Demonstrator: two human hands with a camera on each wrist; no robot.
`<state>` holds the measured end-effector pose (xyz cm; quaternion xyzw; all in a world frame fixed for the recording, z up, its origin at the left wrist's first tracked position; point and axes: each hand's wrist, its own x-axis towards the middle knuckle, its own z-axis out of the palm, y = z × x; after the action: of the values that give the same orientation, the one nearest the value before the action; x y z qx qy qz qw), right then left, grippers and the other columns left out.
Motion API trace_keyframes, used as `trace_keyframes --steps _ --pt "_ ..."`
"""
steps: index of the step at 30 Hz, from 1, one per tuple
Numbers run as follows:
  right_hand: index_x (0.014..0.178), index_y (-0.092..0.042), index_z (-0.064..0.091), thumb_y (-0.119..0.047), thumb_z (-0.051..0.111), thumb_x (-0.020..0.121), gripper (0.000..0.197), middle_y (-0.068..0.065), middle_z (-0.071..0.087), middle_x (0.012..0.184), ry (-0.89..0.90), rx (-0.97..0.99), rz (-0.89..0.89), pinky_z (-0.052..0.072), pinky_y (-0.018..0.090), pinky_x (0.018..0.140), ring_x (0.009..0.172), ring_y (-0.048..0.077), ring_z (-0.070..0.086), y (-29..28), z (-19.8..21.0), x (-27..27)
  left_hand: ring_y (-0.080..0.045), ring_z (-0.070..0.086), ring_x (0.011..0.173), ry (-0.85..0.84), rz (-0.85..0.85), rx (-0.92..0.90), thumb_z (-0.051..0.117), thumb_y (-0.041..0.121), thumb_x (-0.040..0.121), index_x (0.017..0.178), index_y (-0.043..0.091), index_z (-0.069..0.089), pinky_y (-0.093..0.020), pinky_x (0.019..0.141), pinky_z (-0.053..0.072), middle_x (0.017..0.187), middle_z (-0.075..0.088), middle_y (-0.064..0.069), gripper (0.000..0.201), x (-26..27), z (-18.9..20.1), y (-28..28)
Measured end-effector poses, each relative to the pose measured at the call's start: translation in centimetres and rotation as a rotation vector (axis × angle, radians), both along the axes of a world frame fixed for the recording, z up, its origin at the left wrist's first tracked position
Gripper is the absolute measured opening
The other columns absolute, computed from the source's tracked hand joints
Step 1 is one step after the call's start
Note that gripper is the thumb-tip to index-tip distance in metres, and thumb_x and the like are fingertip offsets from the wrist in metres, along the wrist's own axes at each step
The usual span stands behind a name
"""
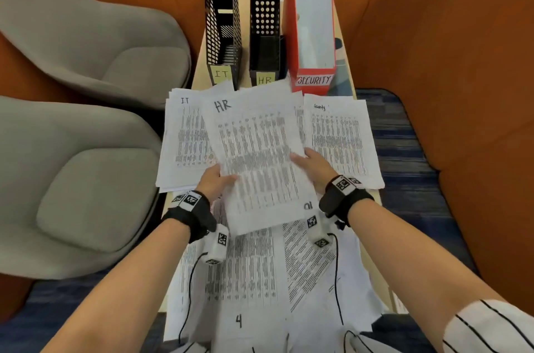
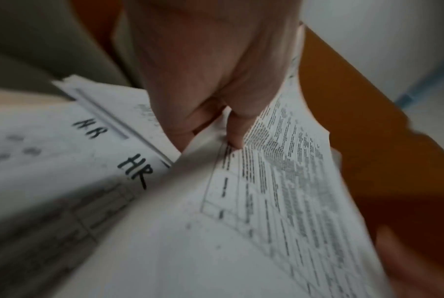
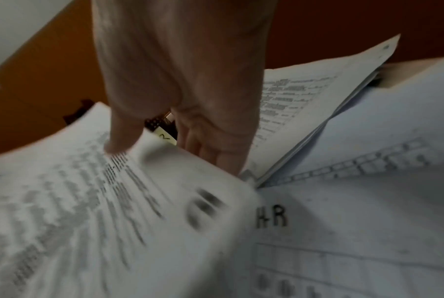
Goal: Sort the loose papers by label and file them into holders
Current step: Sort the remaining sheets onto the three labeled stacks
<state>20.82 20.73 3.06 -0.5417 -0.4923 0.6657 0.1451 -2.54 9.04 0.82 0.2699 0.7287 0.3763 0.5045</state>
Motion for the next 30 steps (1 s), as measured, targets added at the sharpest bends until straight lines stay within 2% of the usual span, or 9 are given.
trace_keyframes --steps 4,8,11,15,18,20,22,25,30 --pt "0.115 -0.007 0.059 -0.034 0.068 0.088 0.040 0.012 0.062 0.119 -0.165 -0.243 0.242 0.059 0.031 0.067 0.105 0.028 0.063 -0.6 -1.2 1.1 -0.032 0.060 0.109 0.089 0.141 -0.041 0.060 0.020 0.088 0.123 0.007 0.054 -0.048 0.096 0.049 0.124 0.062 -0.012 0.038 -0.7 -1.7 0.0" --pt "0.101 -0.005 0.060 -0.014 0.058 0.095 0.011 0.012 0.066 0.094 -0.034 -0.135 -0.132 0.051 0.019 0.046 0.066 0.018 0.064 -0.1 -2.7 0.8 -0.025 0.059 0.090 0.170 -0.102 -0.232 0.063 0.032 0.088 0.118 0.000 0.052 -0.034 0.082 0.048 0.103 0.062 -0.009 0.045 -0.5 -2.5 -0.5" --pt "0.097 -0.003 0.055 -0.009 0.053 0.097 0.006 0.009 0.060 0.073 -0.137 -0.086 -0.284 0.042 0.017 0.037 0.040 0.008 0.055 2.0 -3.1 0.6 -0.034 0.053 0.117 0.455 -0.216 -0.516 0.066 0.043 0.083 0.138 -0.007 0.031 -0.036 0.093 0.046 0.132 0.048 -0.020 0.082 -1.3 -3.0 -1.5" --pt "0.098 -0.007 0.053 -0.011 0.050 0.094 0.007 0.003 0.055 0.081 -0.385 -0.035 0.006 0.057 0.025 0.070 0.074 0.016 0.059 4.7 -4.1 1.5 -0.037 0.048 0.126 0.474 -0.206 -0.594 0.075 0.029 0.078 0.139 -0.010 0.027 -0.038 0.097 0.047 0.137 0.045 -0.026 0.086 -0.8 -3.2 -3.0" --pt "0.075 -0.007 0.057 -0.038 0.042 0.098 0.041 0.007 0.052 0.068 -0.795 0.172 0.410 0.052 0.029 0.077 0.063 0.022 0.055 5.0 -3.6 1.1 -0.036 0.034 0.135 0.551 -0.214 -0.686 0.073 0.036 0.079 0.144 -0.004 0.017 -0.041 0.108 0.037 0.146 0.032 -0.023 0.094 -0.6 -3.6 -4.5" --pt "0.105 -0.001 0.063 -0.038 0.042 0.101 0.043 0.019 0.066 0.098 -0.672 0.250 0.390 0.051 0.031 0.089 0.090 0.030 0.065 4.8 -3.2 0.0 -0.037 0.044 0.126 0.507 -0.165 -0.652 0.072 0.028 0.080 0.137 -0.002 0.029 -0.041 0.098 0.043 0.137 0.040 -0.022 0.077 -0.6 -3.9 -5.4" --pt "0.141 0.002 0.037 -0.026 0.056 0.095 0.057 0.021 0.047 0.140 -0.578 0.208 0.172 0.046 0.037 0.101 0.121 0.034 0.054 4.8 -3.0 -1.1 -0.035 0.055 0.101 0.467 -0.119 -0.514 0.066 0.016 0.081 0.111 0.003 0.046 -0.037 0.076 0.046 0.110 0.055 -0.018 0.039 -0.5 -3.9 -6.3" --pt "0.143 -0.005 0.031 -0.023 0.062 0.088 0.066 0.019 0.034 0.141 -0.631 0.390 -0.277 0.044 0.039 0.097 0.119 0.034 0.049 2.0 -3.0 -1.5 -0.028 0.050 0.081 0.517 -0.123 -0.325 0.056 0.008 0.080 0.077 0.011 0.043 -0.035 0.067 0.042 0.081 0.049 -0.007 0.013 0.2 -3.7 -7.4" --pt "0.142 -0.012 0.037 -0.049 0.071 0.079 0.080 0.012 0.039 0.140 -0.476 0.342 0.280 0.035 0.043 0.111 0.130 0.028 0.041 -5.6 -6.9 0.9 -0.019 0.046 0.104 0.687 -0.193 0.024 0.058 0.013 0.088 0.091 0.019 0.063 -0.029 0.087 0.037 0.107 0.053 0.003 0.009 2.1 -3.8 -8.8"
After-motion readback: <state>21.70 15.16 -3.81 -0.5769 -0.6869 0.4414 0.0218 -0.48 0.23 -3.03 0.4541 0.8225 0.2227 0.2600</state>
